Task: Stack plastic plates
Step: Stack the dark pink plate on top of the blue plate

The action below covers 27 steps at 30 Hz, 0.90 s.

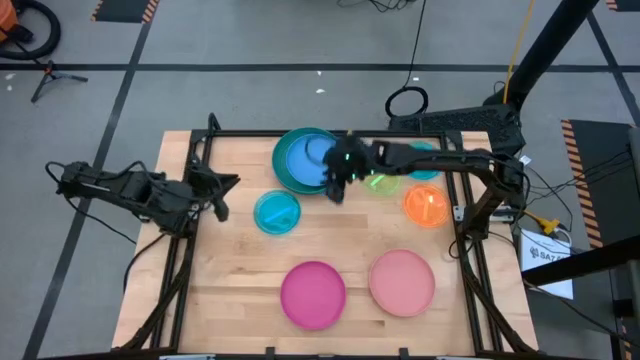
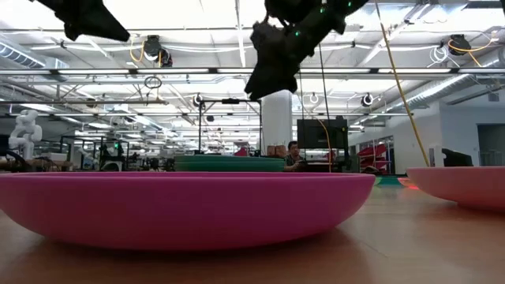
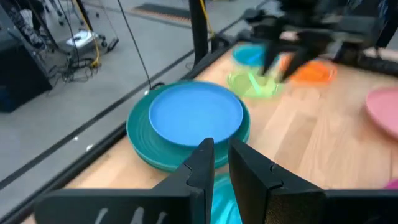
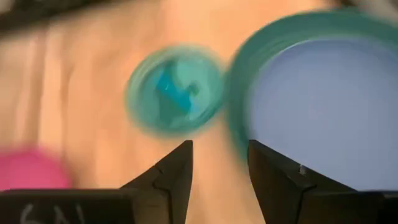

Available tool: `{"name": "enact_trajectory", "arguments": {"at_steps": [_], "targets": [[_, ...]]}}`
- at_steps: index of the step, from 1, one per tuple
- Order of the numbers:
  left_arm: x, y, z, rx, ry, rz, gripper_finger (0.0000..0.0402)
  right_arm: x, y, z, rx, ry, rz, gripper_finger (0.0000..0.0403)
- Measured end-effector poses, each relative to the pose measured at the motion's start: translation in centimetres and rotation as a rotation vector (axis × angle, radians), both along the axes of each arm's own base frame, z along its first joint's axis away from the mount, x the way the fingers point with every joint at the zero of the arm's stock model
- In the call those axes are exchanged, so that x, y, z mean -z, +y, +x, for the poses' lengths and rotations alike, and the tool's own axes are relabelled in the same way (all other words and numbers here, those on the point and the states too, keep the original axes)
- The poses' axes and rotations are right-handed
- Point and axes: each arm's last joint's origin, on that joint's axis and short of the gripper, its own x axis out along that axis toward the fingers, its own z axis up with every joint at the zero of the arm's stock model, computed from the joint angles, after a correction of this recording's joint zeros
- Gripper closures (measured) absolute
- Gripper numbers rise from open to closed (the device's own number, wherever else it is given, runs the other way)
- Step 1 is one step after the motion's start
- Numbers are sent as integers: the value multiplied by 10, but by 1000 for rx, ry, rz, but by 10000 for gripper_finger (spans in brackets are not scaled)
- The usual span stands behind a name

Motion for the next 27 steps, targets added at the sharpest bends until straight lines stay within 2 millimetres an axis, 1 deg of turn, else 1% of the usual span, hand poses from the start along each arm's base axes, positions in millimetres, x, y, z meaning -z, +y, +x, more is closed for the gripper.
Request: {"name": "enact_trajectory", "arguments": {"at_steps": [3, 8, 11, 14, 18, 23, 25, 27], "targets": [[6, -5, 12, 12, 52, 8, 346, 5, 34, 2, -123, 69, -18, 259], [11, -13, 26, 42, 71, 21, 346, 9, 84, 5, -271, 85, -29, 259], [10, -15, 29, 62, 68, 40, 346, 7, 109, 8, -288, 50, -24, 259], [8, -16, 31, 74, 56, 55, 346, 7, 128, 10, -276, 16, -36, 259], [5, -16, 30, 79, 57, 63, 346, 3, 145, 15, -269, -68, -64, 259], [4, -16, 30, 86, 60, 76, 346, 3, 154, 20, -248, -121, -43, 259], [4, -16, 30, 95, 71, 94, 346, 8, 157, 21, -231, -103, -18, 259], [3, -16, 31, 100, 71, 104, 346, 18, 162, 24, -213, -75, 13, 259]]}}
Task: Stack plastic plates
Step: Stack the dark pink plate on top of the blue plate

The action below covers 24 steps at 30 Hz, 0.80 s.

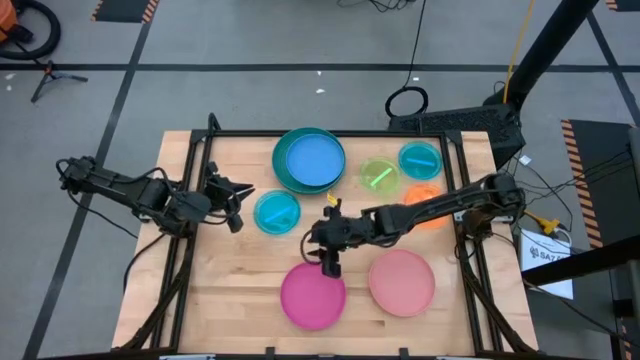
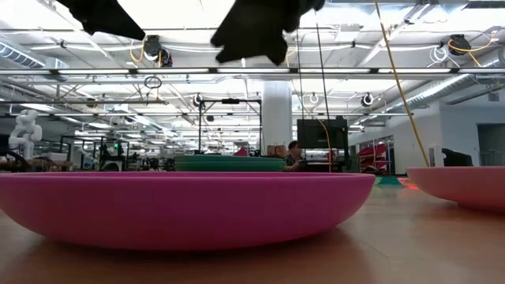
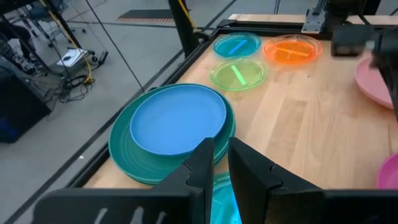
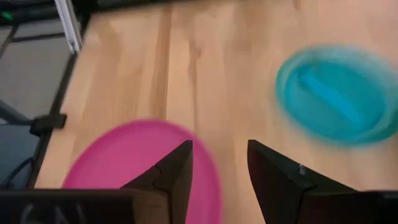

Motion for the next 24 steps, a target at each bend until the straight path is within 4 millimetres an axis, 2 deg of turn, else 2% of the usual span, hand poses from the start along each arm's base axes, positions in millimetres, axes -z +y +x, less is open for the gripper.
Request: {"name": "enact_trajectory", "arguments": {"at_steps": [6, 13, 17, 24], "targets": [[0, 0, 0, 9, 11, 19, 346, 38, 22, 5, 43, 141, 69, 259], [0, 0, 0, -1, 0, 0, 346, 75, 39, -5, 144, 351, 45, 259], [0, 0, 0, -4, -3, -7, 346, 86, 43, -9, 198, 410, 36, 259], [-3, -1, 2, 11, -26, 12, 346, 87, 45, -12, 257, 407, 20, 259]]}}
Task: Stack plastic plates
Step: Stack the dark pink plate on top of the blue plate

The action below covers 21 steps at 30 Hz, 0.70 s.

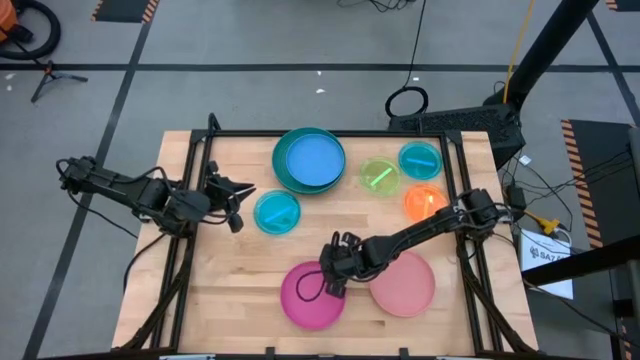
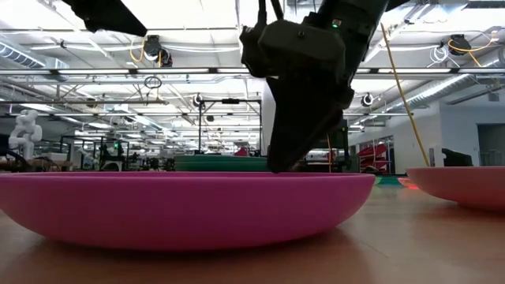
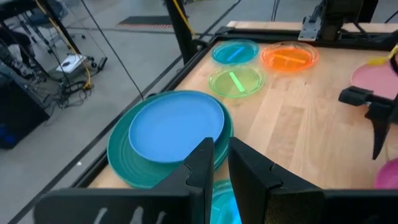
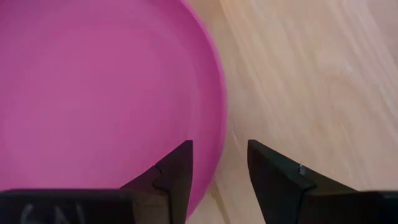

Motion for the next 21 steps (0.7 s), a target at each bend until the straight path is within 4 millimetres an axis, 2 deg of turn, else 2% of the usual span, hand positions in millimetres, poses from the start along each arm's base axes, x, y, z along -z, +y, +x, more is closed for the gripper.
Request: {"name": "enact_trajectory", "arguments": {"at_steps": [13, 17, 21], "targets": [[-1, 0, 1, 11, -2, 19, 346, 17, 5, 6, 14, -2, 15, 263], [-1, 0, 1, 10, -4, 16, 346, 16, 4, 7, 38, -11, 27, 291], [-1, 0, 1, 8, -6, 13, 346, 16, 2, 7, 48, -13, 31, 341]]}}
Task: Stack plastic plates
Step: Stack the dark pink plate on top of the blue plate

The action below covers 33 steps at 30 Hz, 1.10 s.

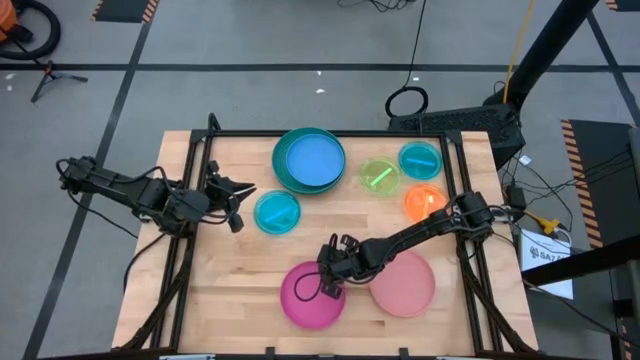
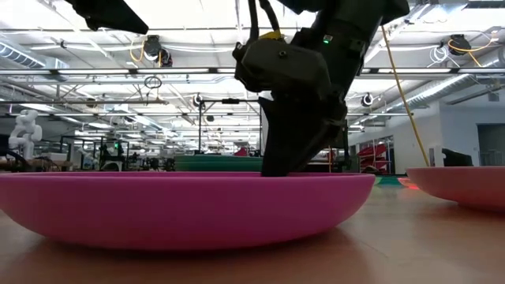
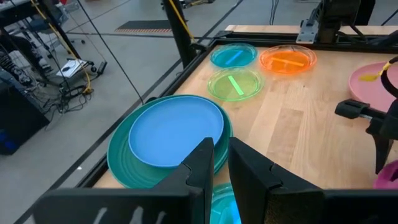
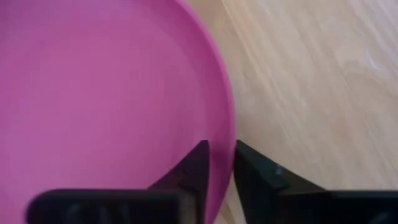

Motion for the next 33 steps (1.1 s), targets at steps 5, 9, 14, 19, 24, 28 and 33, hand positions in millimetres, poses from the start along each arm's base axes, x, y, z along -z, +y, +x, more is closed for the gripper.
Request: {"name": "enact_trajectory", "arguments": {"at_steps": [5, 9, 14, 19, 24, 28, 33], "targets": [[0, 0, 0, -3, -4, -7, 346, -1, -1, 2, 23, -13, 14, 394], [0, 0, 0, -7, -8, -15, 346, -1, -2, 2, 27, -15, 23, 388], [1, 0, 0, -11, -6, -20, 346, -3, -6, 5, -4, -23, 64, 397], [1, 0, 0, -11, -4, -21, 346, -9, -15, 8, -41, -37, 93, 397], [1, 0, 0, -7, 1, -12, 346, -21, -33, 9, -58, -51, 88, 398], [1, 0, 0, -2, 6, -1, 346, -42, -53, 9, -67, -99, 69, 399], [1, 0, 0, 4, 14, 13, 346, -73, -87, 3, -64, -165, 45, 399]]}}
